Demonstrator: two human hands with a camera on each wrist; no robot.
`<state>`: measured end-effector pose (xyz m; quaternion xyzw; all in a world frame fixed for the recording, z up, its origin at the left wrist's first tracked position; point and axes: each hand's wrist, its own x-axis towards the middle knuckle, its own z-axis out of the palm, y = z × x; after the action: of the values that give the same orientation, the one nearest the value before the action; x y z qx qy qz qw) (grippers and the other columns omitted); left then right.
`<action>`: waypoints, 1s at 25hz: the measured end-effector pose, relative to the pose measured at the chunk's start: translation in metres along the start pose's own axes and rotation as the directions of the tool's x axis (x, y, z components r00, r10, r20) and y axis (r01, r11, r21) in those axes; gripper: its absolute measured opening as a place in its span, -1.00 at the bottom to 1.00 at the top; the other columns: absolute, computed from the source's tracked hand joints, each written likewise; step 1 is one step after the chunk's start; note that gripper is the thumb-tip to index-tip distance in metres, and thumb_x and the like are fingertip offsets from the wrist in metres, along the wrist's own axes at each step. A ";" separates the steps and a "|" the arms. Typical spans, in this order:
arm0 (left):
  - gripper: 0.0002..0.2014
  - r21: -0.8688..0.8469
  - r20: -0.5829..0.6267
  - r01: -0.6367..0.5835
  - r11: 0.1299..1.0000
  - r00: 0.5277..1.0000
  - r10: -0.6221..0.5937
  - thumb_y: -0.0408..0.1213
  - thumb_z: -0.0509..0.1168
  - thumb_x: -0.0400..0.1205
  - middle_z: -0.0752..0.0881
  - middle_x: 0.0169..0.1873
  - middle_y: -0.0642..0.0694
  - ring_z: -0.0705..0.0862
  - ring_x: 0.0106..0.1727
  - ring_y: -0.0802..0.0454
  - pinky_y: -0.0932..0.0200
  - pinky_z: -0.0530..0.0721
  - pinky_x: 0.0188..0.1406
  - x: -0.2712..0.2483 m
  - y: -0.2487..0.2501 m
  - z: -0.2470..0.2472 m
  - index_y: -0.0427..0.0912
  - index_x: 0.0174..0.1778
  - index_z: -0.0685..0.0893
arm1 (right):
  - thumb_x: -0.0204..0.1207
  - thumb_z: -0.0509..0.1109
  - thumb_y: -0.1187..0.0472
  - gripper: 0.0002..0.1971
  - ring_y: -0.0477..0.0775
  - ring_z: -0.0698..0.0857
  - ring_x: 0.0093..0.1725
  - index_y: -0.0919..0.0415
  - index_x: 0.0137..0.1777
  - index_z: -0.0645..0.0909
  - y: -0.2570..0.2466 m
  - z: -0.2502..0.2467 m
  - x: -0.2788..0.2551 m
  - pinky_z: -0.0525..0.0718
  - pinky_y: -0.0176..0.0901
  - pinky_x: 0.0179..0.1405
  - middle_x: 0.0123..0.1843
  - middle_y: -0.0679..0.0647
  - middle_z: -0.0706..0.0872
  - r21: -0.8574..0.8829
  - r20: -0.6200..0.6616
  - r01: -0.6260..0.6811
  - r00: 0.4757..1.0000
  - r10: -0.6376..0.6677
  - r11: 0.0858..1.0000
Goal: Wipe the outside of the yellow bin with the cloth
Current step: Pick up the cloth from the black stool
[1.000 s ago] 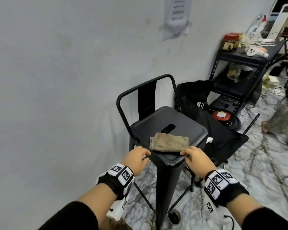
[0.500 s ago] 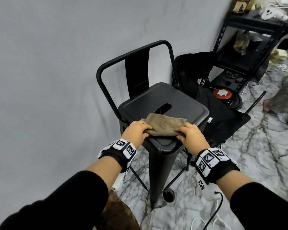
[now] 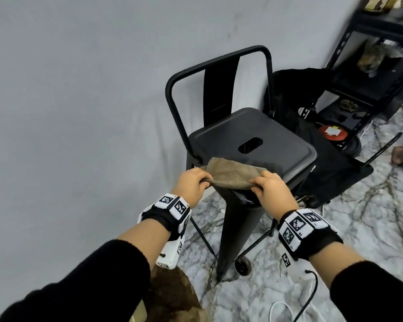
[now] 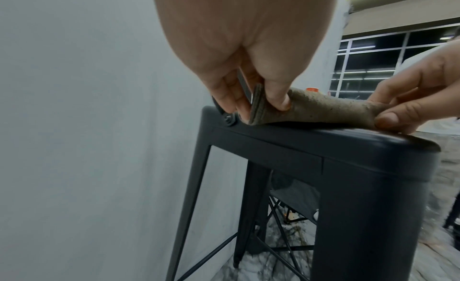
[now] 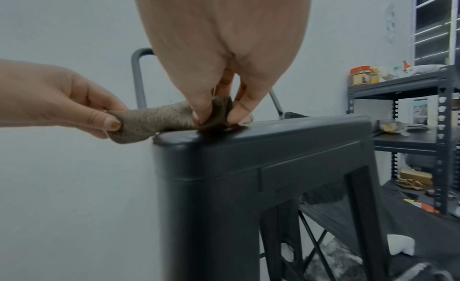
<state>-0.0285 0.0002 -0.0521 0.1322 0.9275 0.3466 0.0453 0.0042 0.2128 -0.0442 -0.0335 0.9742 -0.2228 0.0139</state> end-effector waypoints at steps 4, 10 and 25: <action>-0.83 -0.063 -0.075 0.126 0.990 0.989 -0.130 -0.40 0.30 0.52 0.74 0.00 -0.20 0.66 0.03 -0.10 0.28 0.46 0.04 -0.042 -0.034 -0.028 -0.23 -0.02 0.73 | 0.54 0.27 0.26 -0.75 0.24 0.51 0.16 0.26 0.17 0.62 -0.049 0.021 -0.006 0.49 0.00 0.17 0.11 0.21 0.62 0.017 0.076 0.098 0.992 -0.099 0.995; -0.81 -0.094 -0.125 0.366 0.926 0.918 -0.376 -0.33 0.31 0.54 0.75 0.05 -0.16 0.66 0.08 -0.08 0.36 0.44 0.03 -0.124 -0.105 -0.076 -0.17 0.03 0.72 | 0.51 0.31 0.25 -0.81 0.22 0.64 0.13 0.24 0.07 0.67 -0.135 0.078 -0.015 0.57 -0.02 0.17 0.05 0.22 0.71 0.163 0.314 0.123 0.934 -0.170 0.979; -0.87 -0.332 -0.375 0.513 0.792 0.698 -0.610 -0.25 0.34 0.52 0.78 -0.09 -0.14 0.66 -0.06 -0.04 0.18 0.54 0.00 -0.215 -0.386 0.038 -0.14 -0.06 0.74 | 0.50 0.31 0.28 -0.85 -0.01 0.59 -0.14 0.18 -0.03 0.70 -0.191 0.388 0.006 0.46 -0.27 -0.13 -0.17 0.05 0.68 0.331 0.338 0.177 0.895 -0.292 0.927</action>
<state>0.1027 -0.3152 -0.3358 -0.2505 0.8658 0.4290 -0.0604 0.0256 -0.1270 -0.3109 -0.1925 0.8975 -0.3533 0.1806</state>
